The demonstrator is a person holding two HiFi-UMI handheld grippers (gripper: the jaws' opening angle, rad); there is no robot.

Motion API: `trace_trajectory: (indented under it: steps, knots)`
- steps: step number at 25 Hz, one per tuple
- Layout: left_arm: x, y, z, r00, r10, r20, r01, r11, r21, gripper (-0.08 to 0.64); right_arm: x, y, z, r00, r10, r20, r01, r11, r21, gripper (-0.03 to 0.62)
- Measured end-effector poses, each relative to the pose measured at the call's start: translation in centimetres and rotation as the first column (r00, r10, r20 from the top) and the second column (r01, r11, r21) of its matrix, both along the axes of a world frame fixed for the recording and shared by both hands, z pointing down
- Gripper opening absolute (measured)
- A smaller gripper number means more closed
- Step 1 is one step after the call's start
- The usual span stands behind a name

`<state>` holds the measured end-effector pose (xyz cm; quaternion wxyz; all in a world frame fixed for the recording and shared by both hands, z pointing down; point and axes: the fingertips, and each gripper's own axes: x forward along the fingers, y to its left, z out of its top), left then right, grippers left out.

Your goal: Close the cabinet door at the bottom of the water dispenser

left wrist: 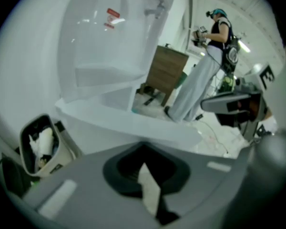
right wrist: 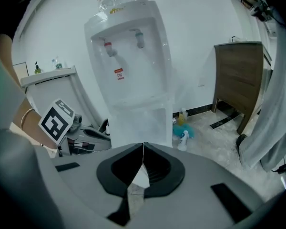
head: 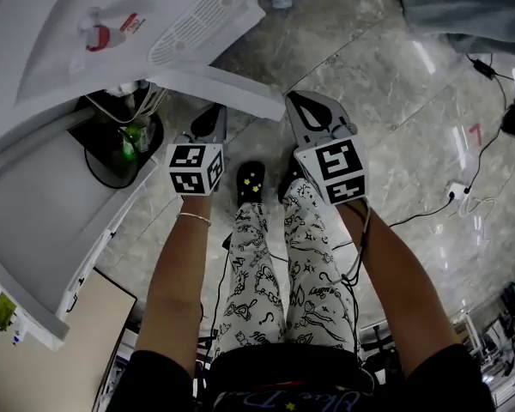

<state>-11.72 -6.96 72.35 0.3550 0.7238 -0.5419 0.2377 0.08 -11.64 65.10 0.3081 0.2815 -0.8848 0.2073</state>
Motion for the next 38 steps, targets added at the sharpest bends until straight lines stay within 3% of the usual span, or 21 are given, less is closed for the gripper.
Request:
trace_trajectory:
  steps: [4, 10, 17, 28, 38]
  knots:
    - [1.4, -3.1, -0.2, 0.999, 0.054, 0.001, -0.054, 0.998, 0.019, -0.003, 0.7, -0.7, 0.1, 1.000, 0.020, 0.006, -0.020, 1.000, -0.020, 0.015]
    - [0.1, -7.0, -0.1, 1.000, -0.005, -0.016, 0.006, 0.999, 0.044, -0.003, 0.4, -2.1, -0.1, 0.997, 0.047, 0.058, -0.043, 0.997, -0.067, 0.015]
    - [-2.4, -9.3, 0.1, 0.999, 0.014, 0.049, -0.016, 0.999, 0.047, -0.003, -0.6, -3.2, -0.4, 0.998, 0.020, 0.062, -0.017, 0.999, -0.052, 0.015]
    - [-5.2, -11.7, 0.4, 0.989, -0.145, 0.012, 0.144, 0.987, 0.068, -0.003, -1.8, -4.0, -1.9, 0.993, 0.040, 0.112, -0.033, 0.997, -0.063, 0.015]
    - [-6.7, -11.0, -0.5, 0.950, -0.303, -0.076, 0.309, 0.946, 0.094, -0.003, -1.8, -5.2, -3.6, 0.982, 0.092, 0.164, -0.083, 0.995, -0.057, 0.015]
